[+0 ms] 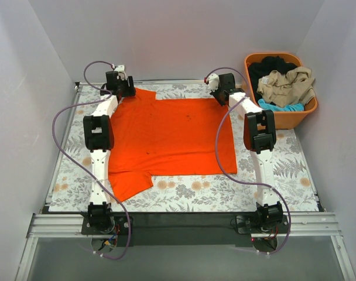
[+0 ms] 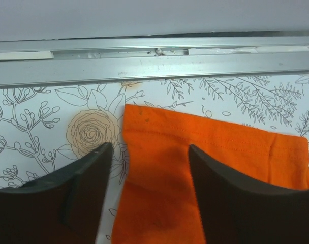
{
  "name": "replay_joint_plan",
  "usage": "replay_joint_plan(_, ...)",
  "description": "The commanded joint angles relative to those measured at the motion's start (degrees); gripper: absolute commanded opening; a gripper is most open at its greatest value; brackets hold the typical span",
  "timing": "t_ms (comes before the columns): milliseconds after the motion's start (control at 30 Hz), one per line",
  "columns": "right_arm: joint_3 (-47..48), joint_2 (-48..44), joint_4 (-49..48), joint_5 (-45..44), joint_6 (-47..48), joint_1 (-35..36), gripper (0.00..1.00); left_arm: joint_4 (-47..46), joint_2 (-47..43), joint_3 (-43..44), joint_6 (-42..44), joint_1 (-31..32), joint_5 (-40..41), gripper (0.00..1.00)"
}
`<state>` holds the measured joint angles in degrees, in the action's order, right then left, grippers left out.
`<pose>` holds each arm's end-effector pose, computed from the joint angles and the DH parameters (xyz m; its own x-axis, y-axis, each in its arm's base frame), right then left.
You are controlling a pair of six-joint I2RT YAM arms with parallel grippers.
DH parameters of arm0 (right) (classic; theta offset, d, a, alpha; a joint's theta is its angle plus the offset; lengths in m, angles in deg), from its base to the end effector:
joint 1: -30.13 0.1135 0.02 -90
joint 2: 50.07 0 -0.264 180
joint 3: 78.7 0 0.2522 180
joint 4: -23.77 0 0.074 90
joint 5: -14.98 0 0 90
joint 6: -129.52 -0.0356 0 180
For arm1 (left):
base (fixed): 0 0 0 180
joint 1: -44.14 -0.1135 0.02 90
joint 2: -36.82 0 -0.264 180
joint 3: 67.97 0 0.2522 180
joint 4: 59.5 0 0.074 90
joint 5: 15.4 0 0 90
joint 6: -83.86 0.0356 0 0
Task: Fold and stack the t-shirts
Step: Flatten the tshirt out
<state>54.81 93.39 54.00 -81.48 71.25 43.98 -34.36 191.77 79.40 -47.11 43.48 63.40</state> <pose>0.5486 0.1311 0.1565 -0.4516 -0.6496 -0.6117 -0.4608 0.7568 -0.4636 0.6008 0.0000 0.1331 -0.5078 -0.6491 -0.5664 -0.2395 0.7380 -0.6309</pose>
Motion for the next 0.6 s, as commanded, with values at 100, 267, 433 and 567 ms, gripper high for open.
replay_joint_plan(100, -1.00, -0.02, 1.37, 2.76, -0.87, -0.05, 0.01, 0.05, 1.40, 3.07, 1.15, 1.81, 0.13, 0.35)
replay_joint_plan(267, -0.83, -1.34, 1.37, 3.91, -1.84, -0.13, 0.01, -1.00, 1.32, 3.16, 0.89, 2.07, 0.04, 0.00)
replay_joint_plan(433, 0.14, -3.01, 1.02, 4.61, -2.89, -0.13, 0.01, -4.25, -1.40, 3.07, -0.34, 2.07, 0.39, 0.00)
replay_joint_plan(567, 1.37, -4.41, 0.76, 4.88, -3.42, -0.05, 0.01, -6.19, -4.13, 2.98, -0.51, 2.07, 0.48, 0.00)
